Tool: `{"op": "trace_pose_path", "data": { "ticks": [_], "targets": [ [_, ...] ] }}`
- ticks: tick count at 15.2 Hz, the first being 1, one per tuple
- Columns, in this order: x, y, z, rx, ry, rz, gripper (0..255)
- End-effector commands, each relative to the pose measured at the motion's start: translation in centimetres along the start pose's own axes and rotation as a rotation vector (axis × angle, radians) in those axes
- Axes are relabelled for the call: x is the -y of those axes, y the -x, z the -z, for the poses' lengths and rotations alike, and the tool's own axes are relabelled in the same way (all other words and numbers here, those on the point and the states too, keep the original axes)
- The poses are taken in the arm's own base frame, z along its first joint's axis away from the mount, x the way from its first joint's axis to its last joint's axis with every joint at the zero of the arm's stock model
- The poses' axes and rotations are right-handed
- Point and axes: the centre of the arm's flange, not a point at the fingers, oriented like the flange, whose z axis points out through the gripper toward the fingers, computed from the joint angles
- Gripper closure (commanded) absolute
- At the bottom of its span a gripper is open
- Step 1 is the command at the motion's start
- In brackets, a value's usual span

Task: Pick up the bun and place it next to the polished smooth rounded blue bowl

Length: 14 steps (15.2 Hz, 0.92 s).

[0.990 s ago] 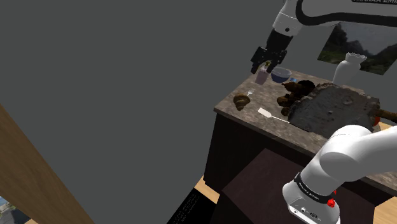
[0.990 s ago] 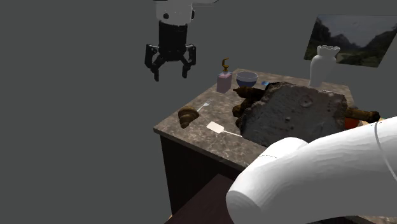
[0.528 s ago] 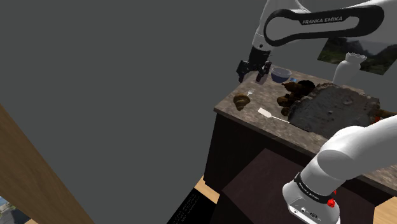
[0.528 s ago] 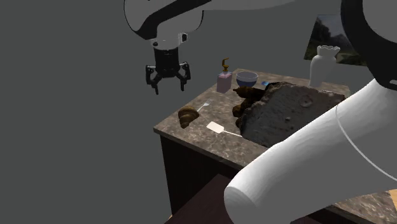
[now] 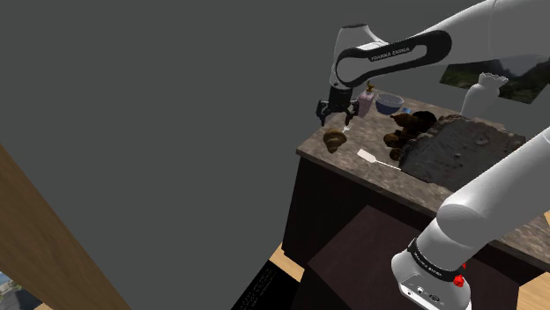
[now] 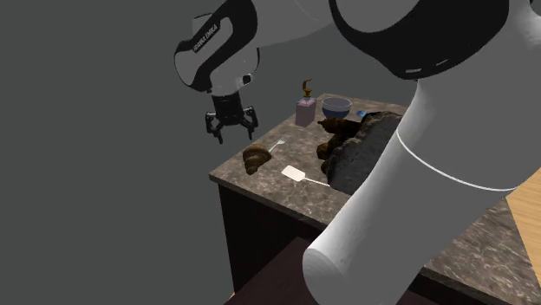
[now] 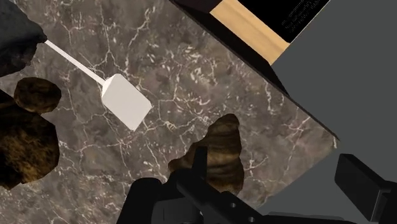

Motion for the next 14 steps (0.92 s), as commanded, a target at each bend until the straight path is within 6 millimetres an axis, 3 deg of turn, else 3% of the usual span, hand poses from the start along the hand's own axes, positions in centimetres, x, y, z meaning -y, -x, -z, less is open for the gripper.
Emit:
{"op": "trace_pose_path", "data": {
  "ticks": [1, 8, 14],
  "targets": [
    [0.2, -1.6, -2.1, 0.012, 0.033, -0.058, 0],
    [-0.2, -7.0, -10.1, 0.055, 0.143, -0.252, 0],
    [-0.5, -6.9, -12.7, 0.055, 0.143, -0.252, 0]
  ]
}}
